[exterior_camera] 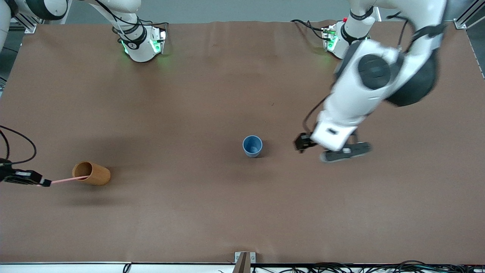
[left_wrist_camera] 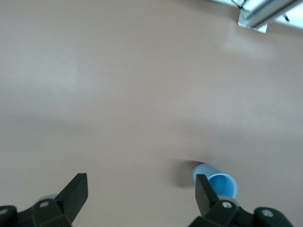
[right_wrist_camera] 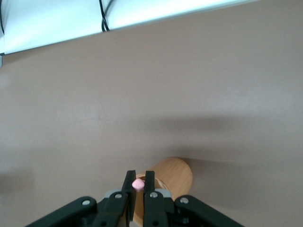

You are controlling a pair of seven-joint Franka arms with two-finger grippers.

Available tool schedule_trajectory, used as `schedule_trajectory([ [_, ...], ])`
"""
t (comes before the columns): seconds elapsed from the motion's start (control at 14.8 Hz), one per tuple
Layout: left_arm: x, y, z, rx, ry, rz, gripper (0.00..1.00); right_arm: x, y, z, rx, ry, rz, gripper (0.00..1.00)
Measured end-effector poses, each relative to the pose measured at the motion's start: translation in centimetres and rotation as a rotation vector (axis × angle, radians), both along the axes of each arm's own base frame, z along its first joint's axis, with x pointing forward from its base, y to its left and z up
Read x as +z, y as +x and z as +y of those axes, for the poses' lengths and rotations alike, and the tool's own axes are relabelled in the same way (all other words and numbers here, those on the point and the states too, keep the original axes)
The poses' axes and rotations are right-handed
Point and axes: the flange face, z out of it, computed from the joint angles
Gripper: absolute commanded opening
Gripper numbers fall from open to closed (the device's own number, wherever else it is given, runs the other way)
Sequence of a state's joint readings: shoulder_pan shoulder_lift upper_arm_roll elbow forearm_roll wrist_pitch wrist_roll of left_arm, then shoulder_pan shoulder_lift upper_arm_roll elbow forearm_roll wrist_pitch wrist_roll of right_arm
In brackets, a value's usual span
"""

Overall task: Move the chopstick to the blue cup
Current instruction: 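Release the blue cup while the right gripper grasps the pink stick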

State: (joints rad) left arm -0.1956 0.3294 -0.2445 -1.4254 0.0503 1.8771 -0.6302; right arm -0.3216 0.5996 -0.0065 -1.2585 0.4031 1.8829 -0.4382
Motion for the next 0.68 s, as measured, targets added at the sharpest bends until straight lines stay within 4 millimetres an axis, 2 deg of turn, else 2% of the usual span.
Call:
schedule_trajectory([
  [0.14, 3.0, 0.3, 5.9, -0.058, 0.014, 0.002, 1.00, 5.7, -0.5, 1.9, 0.057, -0.110, -0.041, 0.01],
  [0.27, 4.5, 0.2, 10.3, -0.134, 0.032, 0.013, 1.00, 11.2, -1.1, 5.7, 0.108, -0.180, -0.095, 0.01],
  [0.34, 4.9, 0.1, 12.0, -0.169, 0.041, 0.022, 1.00, 13.2, -1.4, 7.7, 0.124, -0.193, -0.117, 0.01],
  [0.47, 5.5, 0.1, 15.2, -0.244, 0.056, 0.033, 1.00, 16.0, -1.9, 11.8, 0.126, -0.195, -0.132, 0.01],
  [0.68, 6.2, 0.1, 18.4, -0.286, 0.066, 0.029, 1.00, 17.9, -2.4, 19.1, 0.084, -0.193, -0.103, 0.01],
])
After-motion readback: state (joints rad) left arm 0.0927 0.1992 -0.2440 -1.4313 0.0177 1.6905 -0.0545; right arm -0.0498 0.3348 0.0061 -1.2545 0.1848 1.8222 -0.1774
